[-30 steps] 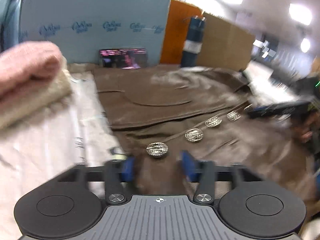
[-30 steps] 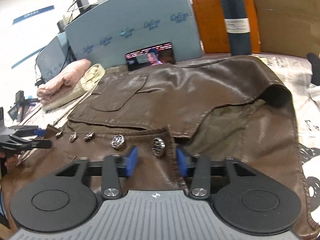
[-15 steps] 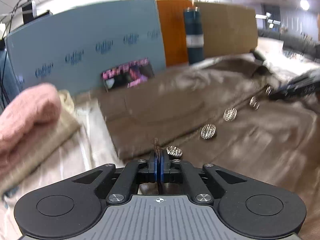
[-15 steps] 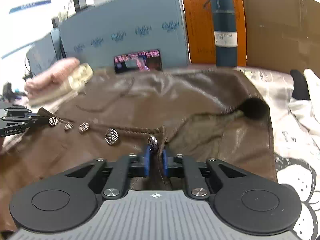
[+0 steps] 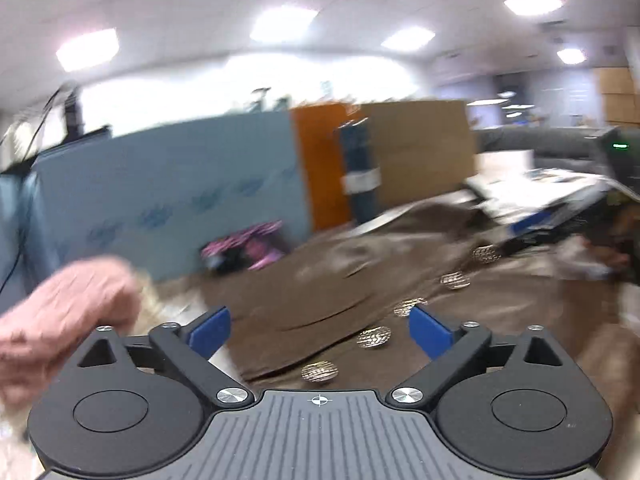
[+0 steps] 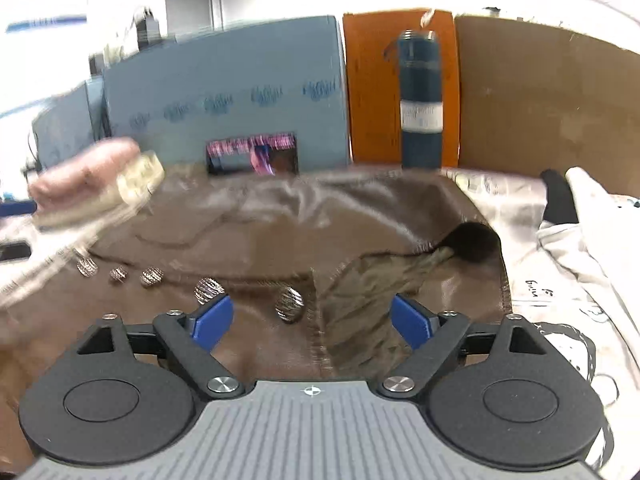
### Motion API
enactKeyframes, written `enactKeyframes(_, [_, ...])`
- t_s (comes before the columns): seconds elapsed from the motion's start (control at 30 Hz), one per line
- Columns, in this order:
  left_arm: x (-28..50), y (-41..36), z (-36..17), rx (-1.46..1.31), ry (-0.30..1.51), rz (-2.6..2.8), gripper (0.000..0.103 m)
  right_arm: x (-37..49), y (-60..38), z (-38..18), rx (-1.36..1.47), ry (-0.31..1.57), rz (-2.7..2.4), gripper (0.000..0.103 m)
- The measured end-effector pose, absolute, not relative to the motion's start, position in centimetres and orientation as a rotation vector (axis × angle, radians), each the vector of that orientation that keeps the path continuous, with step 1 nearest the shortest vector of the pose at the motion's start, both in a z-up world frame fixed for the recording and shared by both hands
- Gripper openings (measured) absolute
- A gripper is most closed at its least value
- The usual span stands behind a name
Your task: Fold clothes
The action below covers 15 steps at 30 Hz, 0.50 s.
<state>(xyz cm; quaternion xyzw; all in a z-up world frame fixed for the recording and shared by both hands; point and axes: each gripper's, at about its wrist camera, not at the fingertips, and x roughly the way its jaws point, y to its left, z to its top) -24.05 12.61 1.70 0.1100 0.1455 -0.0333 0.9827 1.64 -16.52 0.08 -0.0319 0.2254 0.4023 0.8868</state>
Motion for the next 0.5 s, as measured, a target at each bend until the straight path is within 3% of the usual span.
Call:
enactKeyframes(0.1, [-26.0, 10.9, 1.9, 0.287, 0.319, -0.192, 0.1, -0.4, -17.8, 0.3, -0.08, 0.427, 0.908, 0.097])
enactKeyframes(0.5, [-31.6, 3.7, -1.0, 0.674, 0.505, -0.369, 0.1, -6.0, -21.6, -0.3, -0.143, 0.402, 0.889, 0.099])
